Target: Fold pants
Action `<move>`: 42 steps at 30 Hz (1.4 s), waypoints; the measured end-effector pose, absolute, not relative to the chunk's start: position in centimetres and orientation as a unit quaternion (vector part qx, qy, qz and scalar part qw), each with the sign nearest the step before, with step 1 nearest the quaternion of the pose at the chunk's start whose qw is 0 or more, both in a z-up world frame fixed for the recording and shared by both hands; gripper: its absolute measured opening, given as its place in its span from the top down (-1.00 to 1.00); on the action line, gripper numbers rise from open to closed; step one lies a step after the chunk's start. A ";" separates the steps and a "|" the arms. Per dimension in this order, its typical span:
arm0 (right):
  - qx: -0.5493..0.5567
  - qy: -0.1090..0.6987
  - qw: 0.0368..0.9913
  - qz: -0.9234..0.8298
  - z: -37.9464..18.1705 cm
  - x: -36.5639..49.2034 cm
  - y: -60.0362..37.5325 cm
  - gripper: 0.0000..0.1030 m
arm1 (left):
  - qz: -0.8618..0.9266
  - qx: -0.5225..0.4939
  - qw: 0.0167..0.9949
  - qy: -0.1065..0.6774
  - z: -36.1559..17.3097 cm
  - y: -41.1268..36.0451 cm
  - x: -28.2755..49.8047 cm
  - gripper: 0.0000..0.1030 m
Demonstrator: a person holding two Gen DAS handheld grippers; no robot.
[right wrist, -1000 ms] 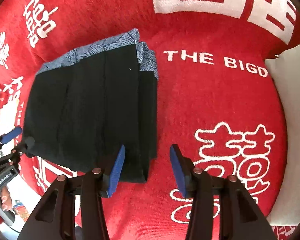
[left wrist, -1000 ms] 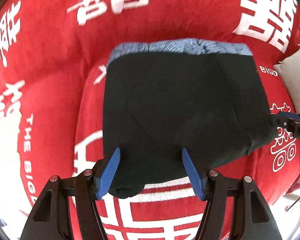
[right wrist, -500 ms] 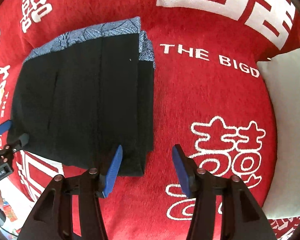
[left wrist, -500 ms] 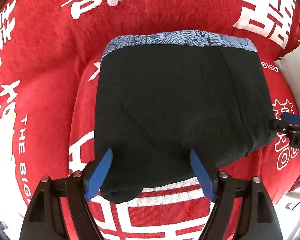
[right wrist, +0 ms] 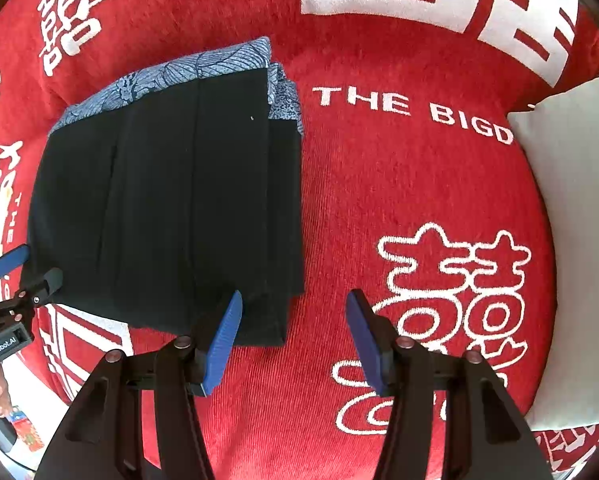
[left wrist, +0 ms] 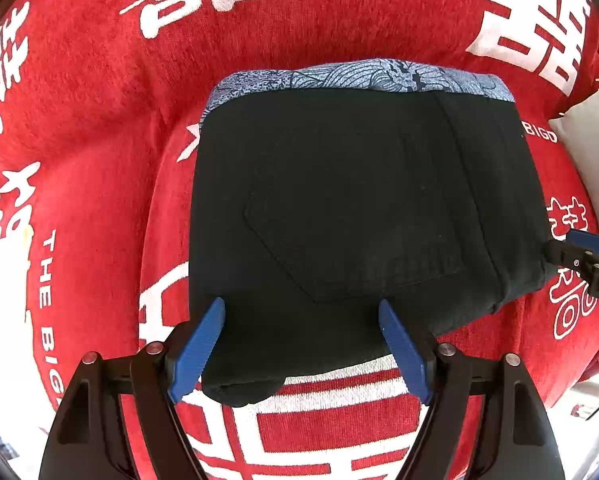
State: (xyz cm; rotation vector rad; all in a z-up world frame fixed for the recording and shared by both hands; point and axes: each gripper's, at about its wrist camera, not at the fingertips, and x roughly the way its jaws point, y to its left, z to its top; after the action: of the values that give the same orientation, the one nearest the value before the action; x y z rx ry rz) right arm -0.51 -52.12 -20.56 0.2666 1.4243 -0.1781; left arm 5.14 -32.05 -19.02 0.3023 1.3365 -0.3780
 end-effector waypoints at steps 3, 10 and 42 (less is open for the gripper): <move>0.126 0.650 0.745 -0.083 -20.2 -0.8 -52.3 -0.17 | -0.167 0.135 0.764 0.609 -18.3 -31.7 5.5 -0.55; 0.142 0.646 0.743 -0.099 -19.5 -2.3 -53.3 -0.21 | -0.120 0.131 0.797 0.577 -16.4 -29.6 9.4 -0.55; 0.192 0.622 0.757 -0.060 -19.4 -1.4 -53.2 -0.26 | -0.081 0.123 0.792 0.592 -20.7 -27.5 13.7 -0.79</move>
State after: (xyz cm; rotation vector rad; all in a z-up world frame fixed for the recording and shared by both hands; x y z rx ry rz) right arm -1.37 -53.17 -19.36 0.4175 1.3567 -0.1305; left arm 13.67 -27.45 -20.71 0.2652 1.2729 -0.1747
